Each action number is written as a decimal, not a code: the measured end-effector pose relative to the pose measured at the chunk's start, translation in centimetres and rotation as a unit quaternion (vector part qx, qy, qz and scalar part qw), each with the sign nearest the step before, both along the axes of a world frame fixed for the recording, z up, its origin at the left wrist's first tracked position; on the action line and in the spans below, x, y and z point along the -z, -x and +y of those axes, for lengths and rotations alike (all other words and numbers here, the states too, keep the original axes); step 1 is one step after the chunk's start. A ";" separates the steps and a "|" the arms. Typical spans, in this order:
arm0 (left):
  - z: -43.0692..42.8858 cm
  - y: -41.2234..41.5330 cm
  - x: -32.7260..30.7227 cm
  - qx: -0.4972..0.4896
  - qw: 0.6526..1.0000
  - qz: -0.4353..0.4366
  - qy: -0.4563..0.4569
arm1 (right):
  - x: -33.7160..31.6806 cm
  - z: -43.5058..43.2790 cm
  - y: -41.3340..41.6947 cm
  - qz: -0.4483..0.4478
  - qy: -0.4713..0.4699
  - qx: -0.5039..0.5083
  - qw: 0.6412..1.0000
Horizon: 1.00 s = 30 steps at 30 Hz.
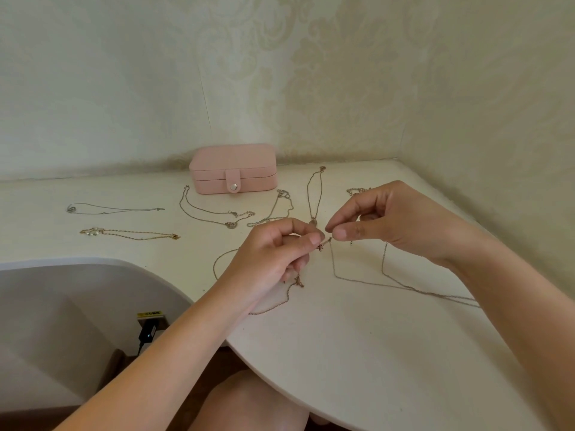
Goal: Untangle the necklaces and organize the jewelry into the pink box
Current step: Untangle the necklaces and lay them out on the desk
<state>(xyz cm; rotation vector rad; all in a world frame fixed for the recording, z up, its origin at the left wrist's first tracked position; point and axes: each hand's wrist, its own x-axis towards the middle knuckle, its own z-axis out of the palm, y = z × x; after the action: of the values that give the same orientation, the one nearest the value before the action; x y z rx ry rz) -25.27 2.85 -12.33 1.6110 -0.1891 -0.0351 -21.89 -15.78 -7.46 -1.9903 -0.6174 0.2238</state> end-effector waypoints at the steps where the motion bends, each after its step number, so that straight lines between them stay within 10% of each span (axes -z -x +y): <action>1: 0.0 -0.1 0.1 -0.008 1.000 0.003 -0.008 | 0.0 0.0 0.0 -0.002 0.006 0.004 1.000; 30: -0.2 0.4 -0.5 0.052 0.998 -0.003 0.041 | 0.2 1.0 0.9 0.065 -0.002 -0.003 0.998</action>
<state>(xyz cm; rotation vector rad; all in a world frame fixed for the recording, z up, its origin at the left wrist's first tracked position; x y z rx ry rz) -25.70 2.68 -11.86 1.5181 -0.2748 -0.1018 -22.83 -14.74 -7.64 -1.9527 -0.5394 0.3525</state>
